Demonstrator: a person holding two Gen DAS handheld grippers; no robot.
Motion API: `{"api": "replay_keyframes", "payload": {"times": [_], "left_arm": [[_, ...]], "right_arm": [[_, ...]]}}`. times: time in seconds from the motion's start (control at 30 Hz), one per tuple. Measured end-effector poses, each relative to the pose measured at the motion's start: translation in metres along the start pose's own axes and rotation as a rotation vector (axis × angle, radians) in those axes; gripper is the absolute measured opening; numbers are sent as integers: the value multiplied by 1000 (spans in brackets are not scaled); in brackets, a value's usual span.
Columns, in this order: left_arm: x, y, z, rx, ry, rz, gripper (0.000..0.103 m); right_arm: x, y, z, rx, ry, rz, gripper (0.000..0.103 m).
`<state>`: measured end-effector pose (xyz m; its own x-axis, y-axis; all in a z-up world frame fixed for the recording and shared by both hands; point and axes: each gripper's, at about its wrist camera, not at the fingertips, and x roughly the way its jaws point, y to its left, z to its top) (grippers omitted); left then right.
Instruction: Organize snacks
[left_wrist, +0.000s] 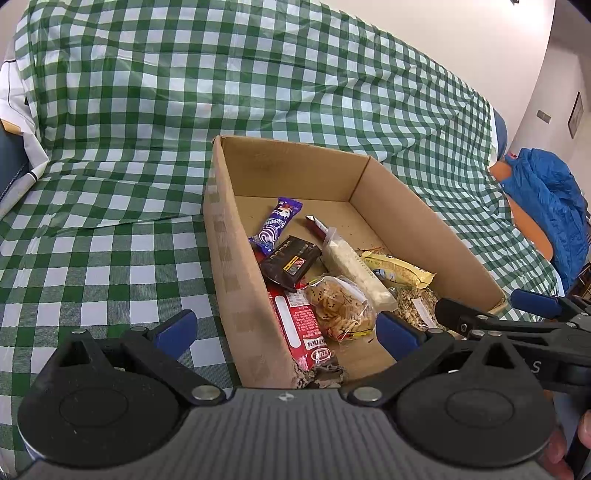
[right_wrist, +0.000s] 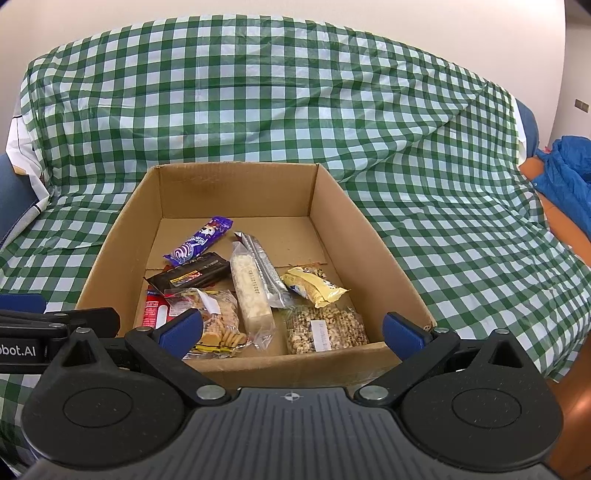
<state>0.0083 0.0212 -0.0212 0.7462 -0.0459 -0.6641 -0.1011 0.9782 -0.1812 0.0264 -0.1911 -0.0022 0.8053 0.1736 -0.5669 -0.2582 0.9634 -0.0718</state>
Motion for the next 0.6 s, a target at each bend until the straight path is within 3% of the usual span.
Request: {"api": "replay_keyframes", "payload": {"times": [0.6], "left_arm": [[-2, -1, 1, 5, -4, -5, 103]], "right_arm": [[2, 2, -1, 2, 2, 1, 102]]}}
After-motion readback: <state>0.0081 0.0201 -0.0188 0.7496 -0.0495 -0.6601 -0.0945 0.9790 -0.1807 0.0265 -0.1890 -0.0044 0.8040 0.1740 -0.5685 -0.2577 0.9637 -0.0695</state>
